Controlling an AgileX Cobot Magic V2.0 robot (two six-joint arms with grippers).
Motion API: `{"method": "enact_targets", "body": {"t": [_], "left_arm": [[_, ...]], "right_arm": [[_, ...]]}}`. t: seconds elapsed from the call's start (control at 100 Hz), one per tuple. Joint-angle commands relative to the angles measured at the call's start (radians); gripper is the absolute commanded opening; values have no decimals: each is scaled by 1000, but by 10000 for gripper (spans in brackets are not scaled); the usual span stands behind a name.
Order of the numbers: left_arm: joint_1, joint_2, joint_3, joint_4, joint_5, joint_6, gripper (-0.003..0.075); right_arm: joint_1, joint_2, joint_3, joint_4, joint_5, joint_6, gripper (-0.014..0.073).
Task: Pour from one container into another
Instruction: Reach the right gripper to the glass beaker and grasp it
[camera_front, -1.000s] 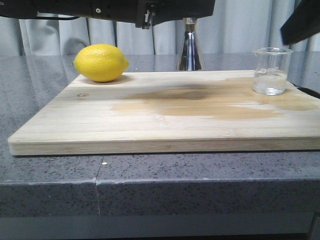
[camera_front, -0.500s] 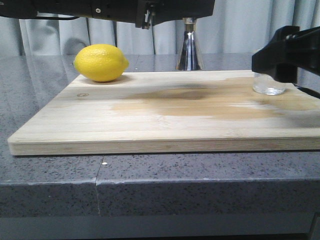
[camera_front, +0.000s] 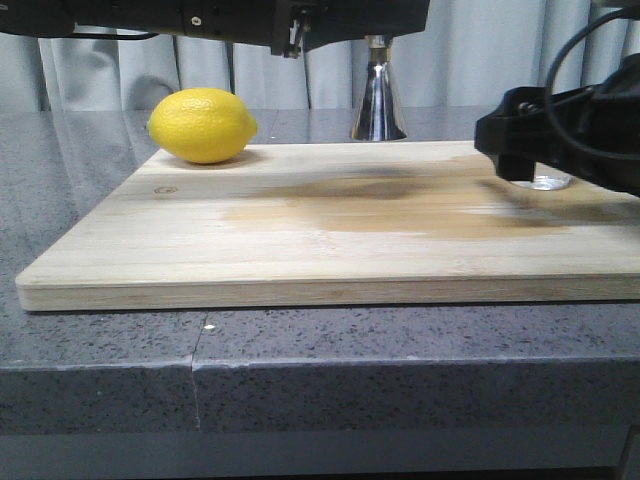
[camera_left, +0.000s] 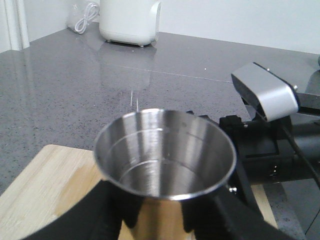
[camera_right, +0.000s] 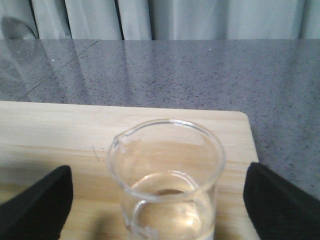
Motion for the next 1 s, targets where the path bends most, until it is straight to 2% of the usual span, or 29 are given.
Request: {"method": "enact_targets", "body": {"t": [0.0,0.23,0.47,0.59,0.77,0.99], "left_arm": [[-7,-52,-31,-80,54,-2,208],[-7,-52,-31,-80,54,-2,208],[-7,-52,-31,-80,54,-2,208],[-7,-52,-31,-80,54,-2,208],[-7,-52,-31,-80,54,-2,208],[-7,-52,-31,-80,54,-2,208]], "right_arm": [[1,0,-44,-29,-93,-1,624],[1,28,-60,-29,-85,-1,605],[1,33,-60,-29,-69,-1,397],[1,33,-60,-29,-59,-1,323],[1,17,-60,-29,-44,-1,316],[1,-158,-106,-29,152,-6,316]]}}
